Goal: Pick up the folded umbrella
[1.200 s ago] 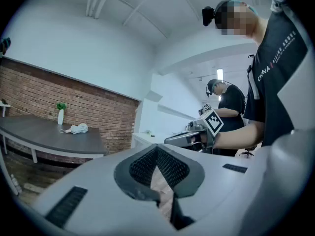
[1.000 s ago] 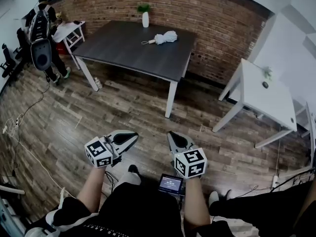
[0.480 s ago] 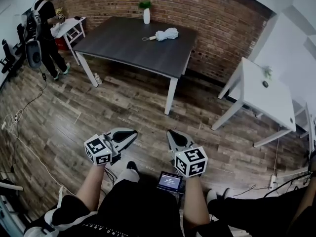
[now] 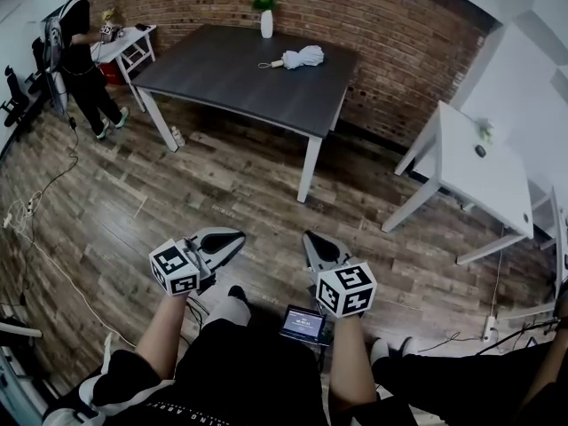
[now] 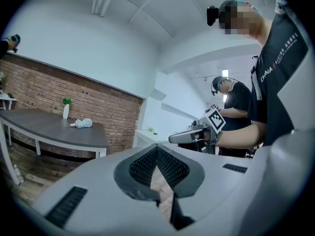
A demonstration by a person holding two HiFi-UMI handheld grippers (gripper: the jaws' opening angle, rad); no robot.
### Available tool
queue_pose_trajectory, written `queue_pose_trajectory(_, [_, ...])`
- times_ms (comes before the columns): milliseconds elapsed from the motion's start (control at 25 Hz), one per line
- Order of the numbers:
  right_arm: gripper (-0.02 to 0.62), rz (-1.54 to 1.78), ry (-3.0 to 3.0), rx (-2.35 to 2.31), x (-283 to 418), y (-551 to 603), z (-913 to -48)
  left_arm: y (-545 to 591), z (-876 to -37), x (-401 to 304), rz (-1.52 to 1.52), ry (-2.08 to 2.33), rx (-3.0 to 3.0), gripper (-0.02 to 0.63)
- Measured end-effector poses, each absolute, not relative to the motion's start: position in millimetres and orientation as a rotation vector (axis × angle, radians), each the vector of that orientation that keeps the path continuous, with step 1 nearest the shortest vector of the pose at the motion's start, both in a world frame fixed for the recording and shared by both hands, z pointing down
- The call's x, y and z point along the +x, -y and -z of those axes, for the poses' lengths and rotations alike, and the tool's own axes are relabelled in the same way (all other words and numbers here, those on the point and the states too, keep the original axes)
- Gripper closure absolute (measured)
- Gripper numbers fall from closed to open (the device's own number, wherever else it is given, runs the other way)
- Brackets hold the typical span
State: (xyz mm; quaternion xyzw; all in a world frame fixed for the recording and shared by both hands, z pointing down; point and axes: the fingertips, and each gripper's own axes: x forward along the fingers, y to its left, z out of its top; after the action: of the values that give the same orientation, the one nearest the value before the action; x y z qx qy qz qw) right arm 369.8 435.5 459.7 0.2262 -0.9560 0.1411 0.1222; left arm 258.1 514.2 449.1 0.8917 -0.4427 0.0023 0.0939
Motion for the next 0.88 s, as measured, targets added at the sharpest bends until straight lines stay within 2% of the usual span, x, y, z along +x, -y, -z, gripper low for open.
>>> queue_pose_trajectory(480, [0.588, -0.464, 2.744, 0.662, 344, -400, -474, -478, -461, 220, 0.039, 1.323, 2.573, 0.603])
queue_pose_trajectory(880, [0.588, -0.450, 2.684, 0.701, 289, -332, -479, -410, -468, 148, 0.159, 1.326, 2.506, 0.603])
